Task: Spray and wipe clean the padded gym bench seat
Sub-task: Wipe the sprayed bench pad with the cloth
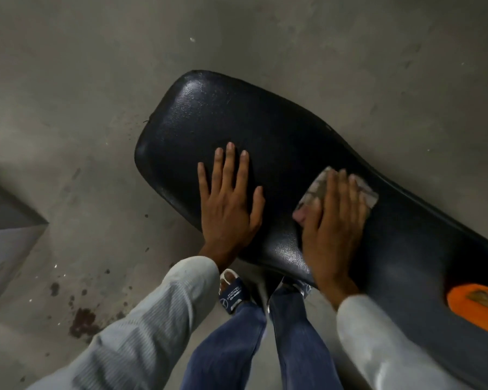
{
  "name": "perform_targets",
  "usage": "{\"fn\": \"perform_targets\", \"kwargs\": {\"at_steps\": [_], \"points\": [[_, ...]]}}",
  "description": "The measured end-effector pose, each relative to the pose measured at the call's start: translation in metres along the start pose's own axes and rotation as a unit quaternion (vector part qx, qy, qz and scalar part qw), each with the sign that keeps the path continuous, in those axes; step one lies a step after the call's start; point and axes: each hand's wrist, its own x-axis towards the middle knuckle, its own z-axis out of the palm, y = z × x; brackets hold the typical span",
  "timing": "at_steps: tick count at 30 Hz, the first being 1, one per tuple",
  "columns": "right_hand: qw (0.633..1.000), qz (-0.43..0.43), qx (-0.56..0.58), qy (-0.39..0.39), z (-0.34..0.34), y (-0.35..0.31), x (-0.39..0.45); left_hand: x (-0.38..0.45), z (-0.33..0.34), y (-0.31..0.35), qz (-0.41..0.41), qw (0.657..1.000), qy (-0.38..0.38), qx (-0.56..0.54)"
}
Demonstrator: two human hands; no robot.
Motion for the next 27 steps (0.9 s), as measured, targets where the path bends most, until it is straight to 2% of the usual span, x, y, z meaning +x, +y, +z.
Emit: {"fn": "perform_targets", "kwargs": {"at_steps": [4, 8, 10, 12, 15, 18, 20, 22, 25, 27], "points": [[0.997, -0.063, -0.004, -0.047, 0.008, -0.035, -0.044, 0.0, 0.001, -0.003, 0.002, 1.0, 0.005, -0.002], [0.987, -0.151, 0.041, -0.044, 0.015, -0.031, 0.008, 0.0, 0.003, -0.002, 0.006, 1.0, 0.008, -0.01], [0.986, -0.155, 0.041, -0.038, 0.014, -0.014, 0.033, -0.001, 0.003, 0.001, 0.019, 1.0, 0.016, -0.017], [0.993, -0.109, 0.034, -0.025, 0.008, 0.005, 0.037, -0.006, 0.001, 0.011, 0.051, 0.998, 0.016, -0.031], [1.0, 0.007, 0.025, 0.005, -0.007, 0.027, 0.004, -0.019, 0.004, 0.034, 0.112, 0.993, -0.012, -0.047], [0.997, 0.076, 0.015, 0.001, -0.012, 0.027, -0.055, -0.026, 0.01, 0.042, 0.114, 0.993, -0.032, -0.012], [0.999, 0.041, 0.006, -0.028, -0.008, 0.017, -0.083, -0.026, 0.011, 0.041, 0.106, 0.994, -0.027, -0.022], [0.998, -0.032, 0.015, -0.044, -0.003, 0.014, -0.081, -0.025, 0.011, 0.04, 0.105, 0.993, -0.015, -0.057], [0.989, -0.134, 0.051, -0.041, -0.002, 0.027, -0.038, -0.022, 0.008, 0.045, 0.106, 0.988, 0.01, -0.115], [0.985, -0.159, 0.047, -0.041, -0.005, 0.044, -0.004, -0.02, 0.008, 0.054, 0.115, 0.985, 0.014, -0.126]]}}
